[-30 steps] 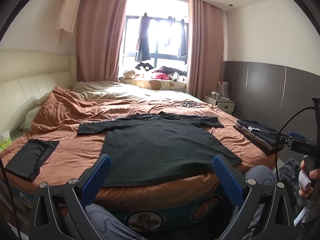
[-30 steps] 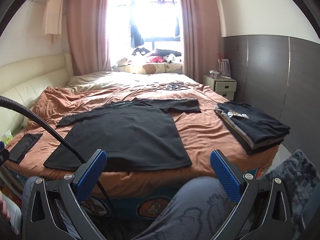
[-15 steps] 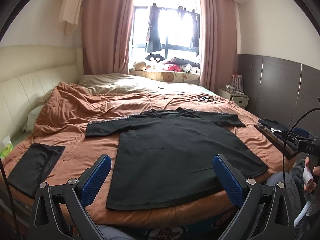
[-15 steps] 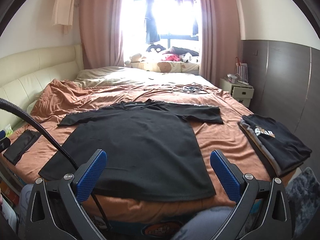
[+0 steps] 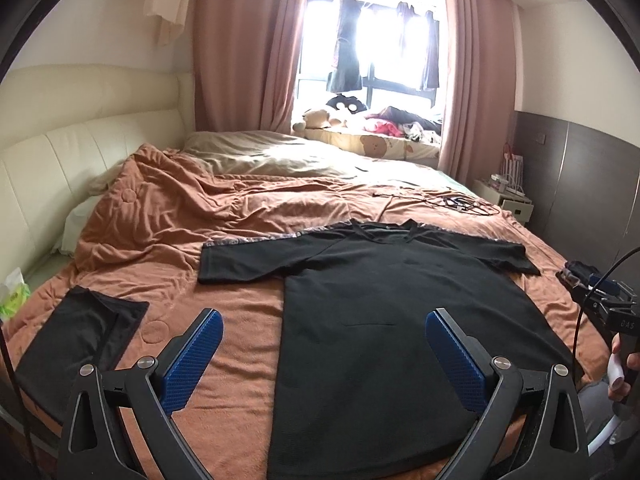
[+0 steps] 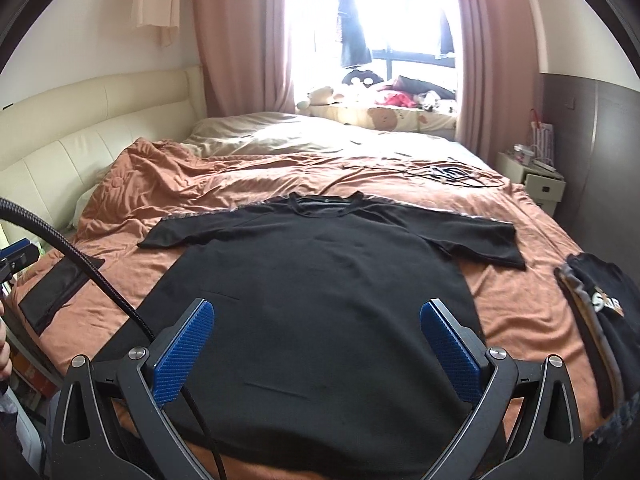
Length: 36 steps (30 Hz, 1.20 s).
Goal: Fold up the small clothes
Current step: 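Move both tools toward the black T-shirt's sleeve nearest the left tool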
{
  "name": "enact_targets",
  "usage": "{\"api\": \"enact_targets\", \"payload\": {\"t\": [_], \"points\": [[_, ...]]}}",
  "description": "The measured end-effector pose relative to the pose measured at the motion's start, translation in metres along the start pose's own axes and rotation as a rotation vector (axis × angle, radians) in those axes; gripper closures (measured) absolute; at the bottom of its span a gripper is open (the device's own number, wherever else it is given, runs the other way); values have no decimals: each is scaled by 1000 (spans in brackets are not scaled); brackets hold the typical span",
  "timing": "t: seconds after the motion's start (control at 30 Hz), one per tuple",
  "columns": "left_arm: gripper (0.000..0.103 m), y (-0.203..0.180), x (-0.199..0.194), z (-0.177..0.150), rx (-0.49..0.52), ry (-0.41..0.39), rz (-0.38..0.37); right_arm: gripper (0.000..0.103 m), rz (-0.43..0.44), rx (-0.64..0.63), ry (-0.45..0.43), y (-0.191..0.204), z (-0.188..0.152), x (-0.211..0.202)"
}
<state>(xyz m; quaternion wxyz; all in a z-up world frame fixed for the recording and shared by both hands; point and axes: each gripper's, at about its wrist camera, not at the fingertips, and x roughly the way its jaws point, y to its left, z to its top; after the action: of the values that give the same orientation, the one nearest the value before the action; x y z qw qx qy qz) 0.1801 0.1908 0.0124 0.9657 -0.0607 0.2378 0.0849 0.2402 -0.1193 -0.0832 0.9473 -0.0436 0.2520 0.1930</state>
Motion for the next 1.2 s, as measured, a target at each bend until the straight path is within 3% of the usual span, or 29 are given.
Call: {"api": "enact_targets", "payload": {"t": [0.3, 0.53, 0.93, 1.03, 1.2], "points": [[9, 37, 45, 29, -39, 30, 43, 0, 78, -43, 31, -4, 35, 55], [20, 72, 92, 47, -93, 71, 54, 24, 145, -28, 97, -11, 58, 107], [33, 128, 173, 68, -153, 155, 61, 40, 231, -8, 173, -5, 98, 188], [36, 143, 195, 68, -173, 189, 64, 52, 250, -13, 198, 4, 105, 213], [42, 169, 235, 68, -219, 242, 61, 54, 270, -16, 231, 19, 117, 254]]}}
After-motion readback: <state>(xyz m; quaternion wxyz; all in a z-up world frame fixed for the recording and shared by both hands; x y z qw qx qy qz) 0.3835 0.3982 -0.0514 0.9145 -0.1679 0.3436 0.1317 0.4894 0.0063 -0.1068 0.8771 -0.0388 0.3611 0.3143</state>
